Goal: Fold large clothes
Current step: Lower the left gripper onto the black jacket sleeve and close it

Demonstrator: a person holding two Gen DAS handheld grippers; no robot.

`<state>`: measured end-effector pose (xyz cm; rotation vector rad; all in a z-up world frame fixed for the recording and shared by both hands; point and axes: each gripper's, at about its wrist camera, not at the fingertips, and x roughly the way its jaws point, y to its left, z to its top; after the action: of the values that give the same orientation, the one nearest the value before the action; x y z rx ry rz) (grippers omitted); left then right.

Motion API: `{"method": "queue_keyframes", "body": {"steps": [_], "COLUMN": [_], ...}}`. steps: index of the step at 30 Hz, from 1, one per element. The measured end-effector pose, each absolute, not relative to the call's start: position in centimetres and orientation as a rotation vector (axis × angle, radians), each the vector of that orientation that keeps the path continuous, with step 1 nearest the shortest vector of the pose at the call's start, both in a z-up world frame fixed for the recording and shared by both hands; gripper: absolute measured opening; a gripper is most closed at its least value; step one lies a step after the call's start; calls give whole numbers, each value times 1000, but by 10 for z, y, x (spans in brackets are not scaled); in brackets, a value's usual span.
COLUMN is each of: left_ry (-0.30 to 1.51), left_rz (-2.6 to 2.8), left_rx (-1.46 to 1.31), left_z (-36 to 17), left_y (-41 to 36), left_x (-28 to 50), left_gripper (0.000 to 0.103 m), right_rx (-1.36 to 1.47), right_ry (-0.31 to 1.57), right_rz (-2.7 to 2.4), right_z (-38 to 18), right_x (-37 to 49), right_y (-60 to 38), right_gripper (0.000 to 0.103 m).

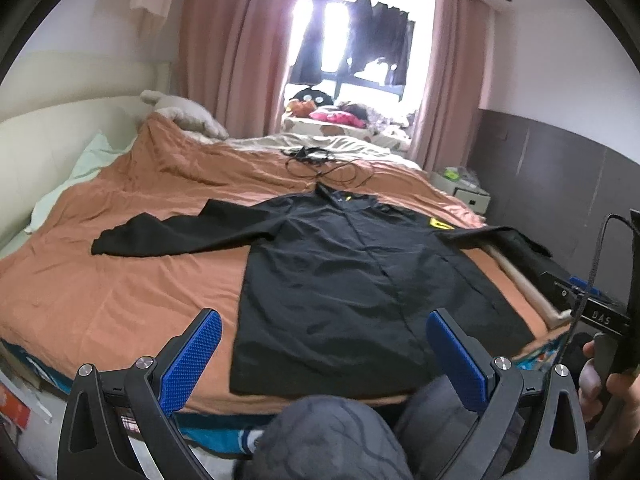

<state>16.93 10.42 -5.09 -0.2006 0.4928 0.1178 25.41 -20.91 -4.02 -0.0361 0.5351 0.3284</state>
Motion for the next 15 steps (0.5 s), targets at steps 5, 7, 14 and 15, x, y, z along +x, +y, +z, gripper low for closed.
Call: {"method": "queue_keyframes", "body": {"steps": [5, 7, 14, 15], "left_ry": [520, 536, 570, 572], "left_rz": [155, 174, 258, 272], "left_rx": [-234, -248, -289, -295], "left_z": [-63, -69, -81, -82], "left_y": [131, 144, 198, 206], "left_x": [197, 208, 238, 242], "left_gripper": [103, 103, 102, 101], "right_rx": [-37, -34, 0, 6], "right_ry": [550, 561, 607, 615], "right_rz": [349, 351, 410, 420], "right_z": [-48, -51, -66, -69], "right_x": [292, 308, 362, 370], "right_y": [-180, -168, -115, -106], "right_gripper": [103, 103, 103, 103]}}
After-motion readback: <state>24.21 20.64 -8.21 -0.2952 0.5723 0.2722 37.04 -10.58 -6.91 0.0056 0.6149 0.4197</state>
